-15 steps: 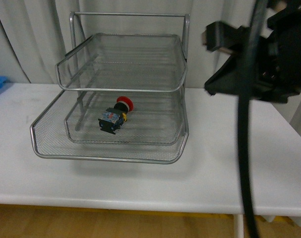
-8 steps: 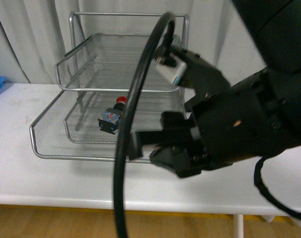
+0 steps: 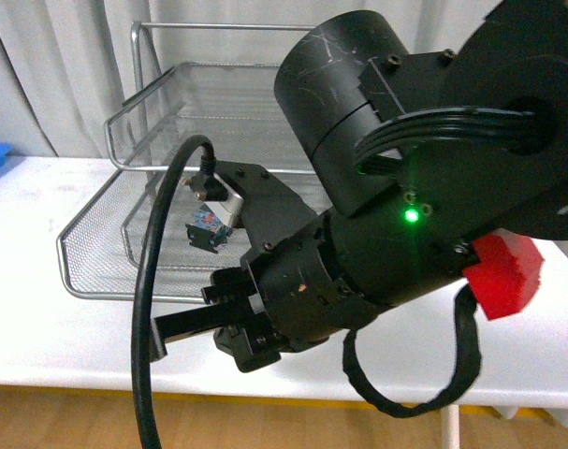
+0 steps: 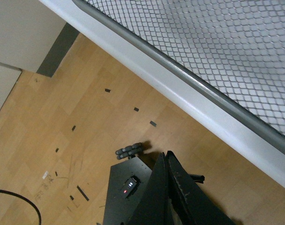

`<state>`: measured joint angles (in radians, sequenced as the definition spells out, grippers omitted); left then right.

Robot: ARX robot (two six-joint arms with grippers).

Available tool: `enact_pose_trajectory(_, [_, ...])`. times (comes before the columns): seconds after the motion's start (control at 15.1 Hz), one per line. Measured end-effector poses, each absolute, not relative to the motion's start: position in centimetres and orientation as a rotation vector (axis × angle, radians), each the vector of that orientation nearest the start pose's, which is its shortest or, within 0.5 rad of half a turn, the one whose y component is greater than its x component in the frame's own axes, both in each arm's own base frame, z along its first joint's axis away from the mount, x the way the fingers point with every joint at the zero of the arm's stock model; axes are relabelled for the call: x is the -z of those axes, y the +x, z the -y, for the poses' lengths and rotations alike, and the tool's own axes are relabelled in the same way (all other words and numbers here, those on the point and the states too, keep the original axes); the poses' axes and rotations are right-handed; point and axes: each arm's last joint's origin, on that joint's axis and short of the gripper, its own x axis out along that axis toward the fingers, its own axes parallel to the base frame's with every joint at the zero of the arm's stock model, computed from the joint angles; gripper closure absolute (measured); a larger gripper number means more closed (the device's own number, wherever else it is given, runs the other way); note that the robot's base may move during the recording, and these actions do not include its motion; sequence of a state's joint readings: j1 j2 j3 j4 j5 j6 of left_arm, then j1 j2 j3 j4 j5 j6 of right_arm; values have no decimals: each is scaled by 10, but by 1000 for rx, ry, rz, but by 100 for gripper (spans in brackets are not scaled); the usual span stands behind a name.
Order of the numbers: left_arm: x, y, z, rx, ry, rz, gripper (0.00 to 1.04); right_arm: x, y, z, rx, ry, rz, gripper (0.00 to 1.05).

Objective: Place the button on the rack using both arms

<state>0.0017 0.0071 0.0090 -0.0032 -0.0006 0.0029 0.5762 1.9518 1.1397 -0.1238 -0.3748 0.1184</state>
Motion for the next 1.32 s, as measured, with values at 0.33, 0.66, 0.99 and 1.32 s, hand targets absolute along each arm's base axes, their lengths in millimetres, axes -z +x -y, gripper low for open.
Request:
enact_pose_trajectory(0.33, [-166, 98, 0, -2, 3, -1, 7, -121, 340, -232, -805, -2, -1046, 103])
enact_pose_trajectory(0.66, [-166, 98, 0, -3, 3, -1, 7, -118, 365, -232, -780, -7, -1044, 103])
enact_pose_trajectory(0.99, [-166, 98, 0, -3, 3, -1, 7, -132, 396, -233, -735, -40, -946, 103])
enact_pose_trajectory(1.32, [-166, 98, 0, -3, 3, -1, 7, -140, 397, -230, -715, -54, -907, 103])
